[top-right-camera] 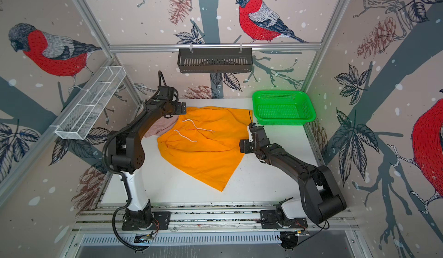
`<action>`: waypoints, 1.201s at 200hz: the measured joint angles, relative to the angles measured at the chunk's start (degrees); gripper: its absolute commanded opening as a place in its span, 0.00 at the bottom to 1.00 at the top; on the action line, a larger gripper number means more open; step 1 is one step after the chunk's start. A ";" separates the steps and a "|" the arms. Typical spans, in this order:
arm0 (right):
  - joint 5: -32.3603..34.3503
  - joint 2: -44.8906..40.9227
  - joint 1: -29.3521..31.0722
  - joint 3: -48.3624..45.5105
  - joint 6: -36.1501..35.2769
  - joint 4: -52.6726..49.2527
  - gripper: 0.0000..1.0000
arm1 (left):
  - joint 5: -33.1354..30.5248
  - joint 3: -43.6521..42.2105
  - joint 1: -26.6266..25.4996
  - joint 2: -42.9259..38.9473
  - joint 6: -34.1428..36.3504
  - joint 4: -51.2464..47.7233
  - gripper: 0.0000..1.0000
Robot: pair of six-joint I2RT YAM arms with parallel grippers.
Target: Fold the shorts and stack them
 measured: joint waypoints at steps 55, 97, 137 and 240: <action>-3.91 -7.06 15.76 -9.31 9.29 -6.38 0.81 | -1.46 -28.09 3.23 -16.28 -7.08 1.51 0.98; -1.73 -5.84 25.86 -9.49 16.13 -6.58 0.76 | -2.69 -33.03 3.78 -21.11 -9.40 3.98 0.98; 2.73 3.54 33.20 -3.26 18.51 -8.57 0.72 | -1.66 -31.71 5.81 -22.62 -10.38 6.43 0.98; 9.40 -5.90 18.45 -1.73 23.47 -31.19 0.68 | 1.46 -18.99 6.45 -12.63 -6.43 10.40 0.98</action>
